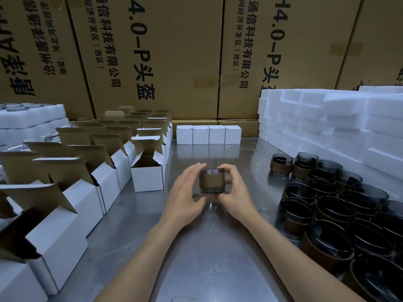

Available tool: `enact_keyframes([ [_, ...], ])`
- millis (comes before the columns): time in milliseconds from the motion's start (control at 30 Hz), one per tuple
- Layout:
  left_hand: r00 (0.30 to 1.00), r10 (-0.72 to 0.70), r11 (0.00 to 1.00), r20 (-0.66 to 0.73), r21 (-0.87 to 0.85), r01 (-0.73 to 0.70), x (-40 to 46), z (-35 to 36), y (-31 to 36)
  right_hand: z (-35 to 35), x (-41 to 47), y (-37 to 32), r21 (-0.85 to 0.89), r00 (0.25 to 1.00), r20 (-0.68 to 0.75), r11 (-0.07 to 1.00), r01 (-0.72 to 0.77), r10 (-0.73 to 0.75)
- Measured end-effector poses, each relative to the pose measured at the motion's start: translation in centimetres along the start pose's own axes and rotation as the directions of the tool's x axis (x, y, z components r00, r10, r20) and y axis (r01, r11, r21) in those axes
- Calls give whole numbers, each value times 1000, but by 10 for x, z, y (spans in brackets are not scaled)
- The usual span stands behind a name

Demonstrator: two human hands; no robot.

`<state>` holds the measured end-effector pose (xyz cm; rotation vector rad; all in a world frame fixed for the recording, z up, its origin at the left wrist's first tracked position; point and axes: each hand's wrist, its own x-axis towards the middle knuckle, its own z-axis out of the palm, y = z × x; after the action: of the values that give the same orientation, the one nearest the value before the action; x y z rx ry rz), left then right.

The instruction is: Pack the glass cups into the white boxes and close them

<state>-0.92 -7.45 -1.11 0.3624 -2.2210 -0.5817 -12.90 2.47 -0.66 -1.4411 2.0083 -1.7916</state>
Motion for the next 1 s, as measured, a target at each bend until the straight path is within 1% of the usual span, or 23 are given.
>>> enact_keyframes([
  [67, 997, 80, 992, -18, 97, -78, 0, 1, 3, 1, -2, -1, -96, 998, -14, 994, 56, -57],
  [100, 996, 85, 992, -36, 100, -81, 0, 0, 4, 1, -2, -1, -139, 997, -14, 987, 76, -79],
  [167, 997, 29, 998, -77, 58, -25, 1, -1, 3, 1, -3, -1, -182, 996, 5, 979, 94, -94],
  [233, 996, -49, 999, -75, 1, 49, 0, -2, 2, 2, -4, -2, -163, 997, 37, 984, 69, -64],
  [300, 995, -82, 996, -55, -51, 79, -1, -3, 1, 1, -3, -2, -134, 998, 55, 990, 33, -26],
  [367, 994, -100, 992, -36, -77, 97, -1, -2, 0, 0, -3, -2, -121, 999, 40, 992, 20, -16],
  [433, 995, -98, 994, -31, -56, 96, -1, -2, 0, 0, -3, -3, -123, 1000, 10, 992, 26, -25],
  [567, 997, 6, 999, -74, 45, -3, 0, -2, 4, 1, -3, -3, -162, 996, -26, 984, 75, -80],
  [667, 995, -43, 999, -94, 27, 46, 1, -3, 4, 1, -3, -3, -164, 997, 11, 984, 74, -74],
  [767, 990, -113, 993, -82, -36, 111, 0, -4, 3, 1, -2, -1, -102, 998, 65, 994, 27, -21],
  [867, 989, -145, 987, -35, -68, 143, -1, -4, 1, 1, -1, 1, -58, 999, 45, 998, -13, 15],
  [933, 991, -132, 989, -37, -67, 130, 0, -4, 1, 1, 0, 1, -78, 1000, 14, 997, 5, -3],
  [1000, 996, -69, 997, -65, -30, 67, 1, -3, 2, 1, -1, 0, -103, 999, -16, 994, 41, -42],
])
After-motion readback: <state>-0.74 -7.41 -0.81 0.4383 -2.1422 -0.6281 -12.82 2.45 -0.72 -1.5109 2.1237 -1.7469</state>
